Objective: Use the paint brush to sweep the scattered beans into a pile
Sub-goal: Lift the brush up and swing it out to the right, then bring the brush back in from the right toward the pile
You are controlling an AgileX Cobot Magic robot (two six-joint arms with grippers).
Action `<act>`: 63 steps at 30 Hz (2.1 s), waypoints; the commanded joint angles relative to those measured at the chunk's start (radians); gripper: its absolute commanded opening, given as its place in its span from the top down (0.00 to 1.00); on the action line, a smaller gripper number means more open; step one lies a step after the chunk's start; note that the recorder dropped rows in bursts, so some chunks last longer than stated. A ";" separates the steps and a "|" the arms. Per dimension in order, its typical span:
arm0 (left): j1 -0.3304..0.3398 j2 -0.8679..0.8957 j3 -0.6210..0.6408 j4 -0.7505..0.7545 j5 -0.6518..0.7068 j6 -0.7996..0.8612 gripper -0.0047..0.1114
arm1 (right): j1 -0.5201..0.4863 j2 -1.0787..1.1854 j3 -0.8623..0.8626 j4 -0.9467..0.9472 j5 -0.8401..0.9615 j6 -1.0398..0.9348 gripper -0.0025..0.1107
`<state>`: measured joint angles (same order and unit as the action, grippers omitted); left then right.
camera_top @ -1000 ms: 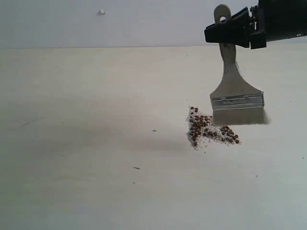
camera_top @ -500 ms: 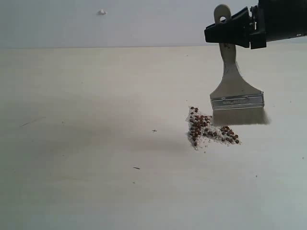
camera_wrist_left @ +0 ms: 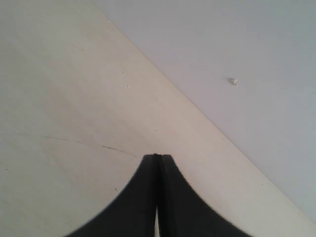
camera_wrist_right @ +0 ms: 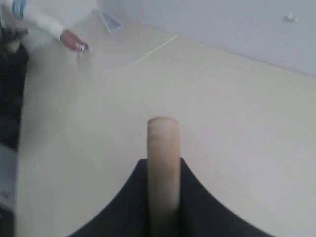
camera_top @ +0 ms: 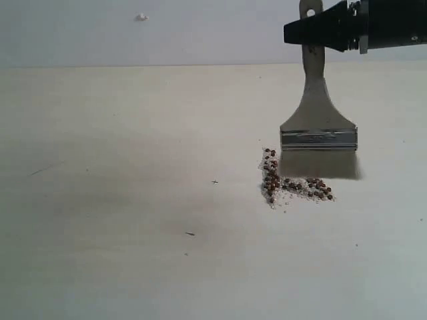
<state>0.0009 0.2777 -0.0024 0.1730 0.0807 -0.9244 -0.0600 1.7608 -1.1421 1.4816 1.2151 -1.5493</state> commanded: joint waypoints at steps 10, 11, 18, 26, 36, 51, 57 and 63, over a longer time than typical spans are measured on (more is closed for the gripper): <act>-0.002 -0.007 0.002 -0.005 -0.001 0.006 0.96 | 0.001 -0.010 -0.003 0.136 0.006 0.374 0.98; -0.002 -0.007 0.002 -0.005 -0.001 0.006 0.96 | 0.001 -0.010 -0.003 0.136 0.006 0.374 0.98; -0.002 -0.007 0.002 -0.005 -0.001 0.006 0.96 | 0.001 -0.010 -0.003 0.263 0.006 0.357 0.98; -0.002 -0.007 0.002 -0.005 -0.001 0.006 0.96 | 0.001 -0.010 -0.005 0.263 0.006 0.338 0.98; -0.002 -0.007 0.002 -0.005 -0.001 0.006 0.96 | 0.001 -0.041 0.059 0.263 0.006 -0.384 0.98; -0.002 -0.007 0.002 -0.005 -0.001 0.006 0.96 | 0.036 -0.337 0.141 0.263 -1.033 -0.222 0.98; -0.002 -0.007 0.002 -0.005 -0.001 0.006 0.96 | 0.165 -0.512 0.209 0.260 -1.419 -0.159 0.98; -0.002 -0.007 0.002 -0.005 -0.001 0.006 0.96 | 0.285 -0.623 0.326 0.231 -1.744 -0.049 0.98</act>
<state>0.0009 0.2777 -0.0024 0.1730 0.0807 -0.9244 0.1867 1.1716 -0.8637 1.7269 -0.3837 -1.6201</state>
